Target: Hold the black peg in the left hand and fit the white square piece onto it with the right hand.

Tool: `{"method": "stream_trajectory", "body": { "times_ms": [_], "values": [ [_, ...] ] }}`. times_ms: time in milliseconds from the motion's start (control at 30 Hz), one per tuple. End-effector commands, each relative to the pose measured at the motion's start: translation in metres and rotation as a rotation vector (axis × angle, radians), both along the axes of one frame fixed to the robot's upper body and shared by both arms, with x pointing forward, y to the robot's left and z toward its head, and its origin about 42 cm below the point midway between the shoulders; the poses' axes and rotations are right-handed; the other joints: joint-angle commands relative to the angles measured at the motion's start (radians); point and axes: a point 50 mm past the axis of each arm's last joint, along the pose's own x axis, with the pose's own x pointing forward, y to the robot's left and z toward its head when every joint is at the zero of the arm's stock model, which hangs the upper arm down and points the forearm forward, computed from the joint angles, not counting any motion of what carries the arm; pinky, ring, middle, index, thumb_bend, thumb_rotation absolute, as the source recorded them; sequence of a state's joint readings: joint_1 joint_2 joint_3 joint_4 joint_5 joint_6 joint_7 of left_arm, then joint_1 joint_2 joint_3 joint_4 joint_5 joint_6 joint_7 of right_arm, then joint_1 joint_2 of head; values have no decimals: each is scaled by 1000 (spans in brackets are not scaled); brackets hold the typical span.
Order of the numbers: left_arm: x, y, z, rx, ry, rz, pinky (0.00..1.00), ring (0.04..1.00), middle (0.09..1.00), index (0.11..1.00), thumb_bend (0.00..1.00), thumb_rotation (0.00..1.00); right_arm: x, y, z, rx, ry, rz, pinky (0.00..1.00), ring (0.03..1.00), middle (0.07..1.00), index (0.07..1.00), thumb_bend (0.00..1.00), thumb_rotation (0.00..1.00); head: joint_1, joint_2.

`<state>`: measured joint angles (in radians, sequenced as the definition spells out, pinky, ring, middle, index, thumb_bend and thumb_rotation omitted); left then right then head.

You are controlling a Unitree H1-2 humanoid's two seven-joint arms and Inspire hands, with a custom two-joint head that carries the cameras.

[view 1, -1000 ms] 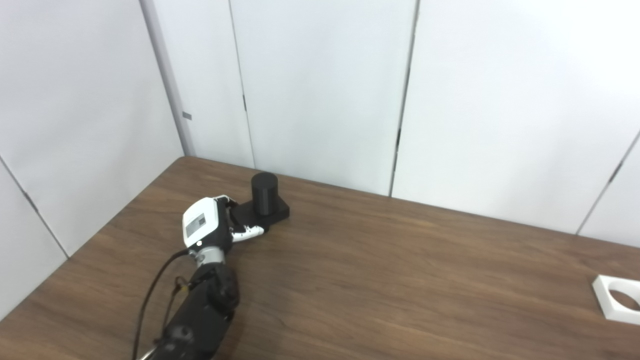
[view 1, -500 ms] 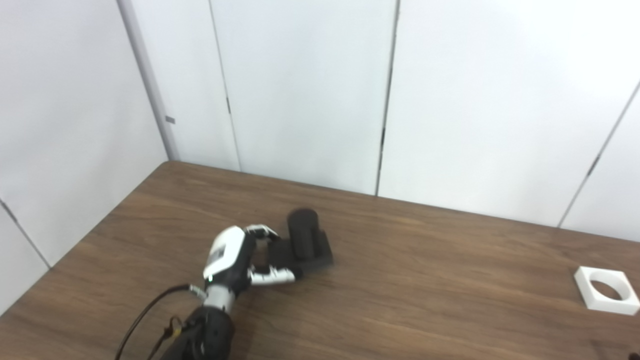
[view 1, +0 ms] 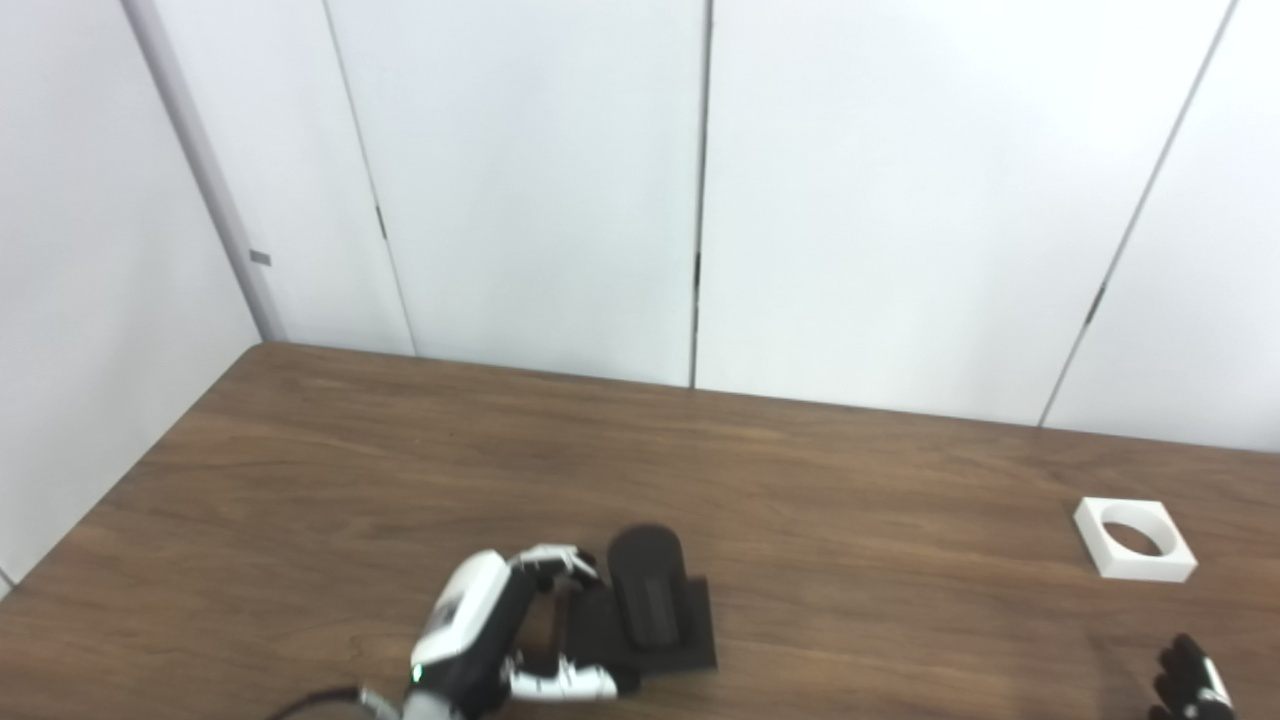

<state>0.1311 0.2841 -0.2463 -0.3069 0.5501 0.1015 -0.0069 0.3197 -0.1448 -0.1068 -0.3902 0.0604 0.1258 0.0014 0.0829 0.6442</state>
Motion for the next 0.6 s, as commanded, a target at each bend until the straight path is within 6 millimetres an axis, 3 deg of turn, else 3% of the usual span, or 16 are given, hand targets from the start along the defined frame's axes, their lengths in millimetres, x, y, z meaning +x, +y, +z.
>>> {"method": "stream_trajectory", "body": {
  "times_ms": [0,233,567],
  "values": [
    [-9,-12,9,6,-45,-66,740,827,779,485,516,45,1,5,11,-13,-32,23,1000,1000,993,1000,485,1000,-14,16],
    [-39,-30,-1,57,-35,-167,738,825,778,485,517,41,0,10,19,-10,-20,17,1000,1000,982,1000,487,1000,-68,68],
    [-63,-51,-14,127,-20,-283,913,832,772,484,519,44,3,13,23,-22,-7,13,1000,983,961,983,518,1000,-109,115]
  ]
}}
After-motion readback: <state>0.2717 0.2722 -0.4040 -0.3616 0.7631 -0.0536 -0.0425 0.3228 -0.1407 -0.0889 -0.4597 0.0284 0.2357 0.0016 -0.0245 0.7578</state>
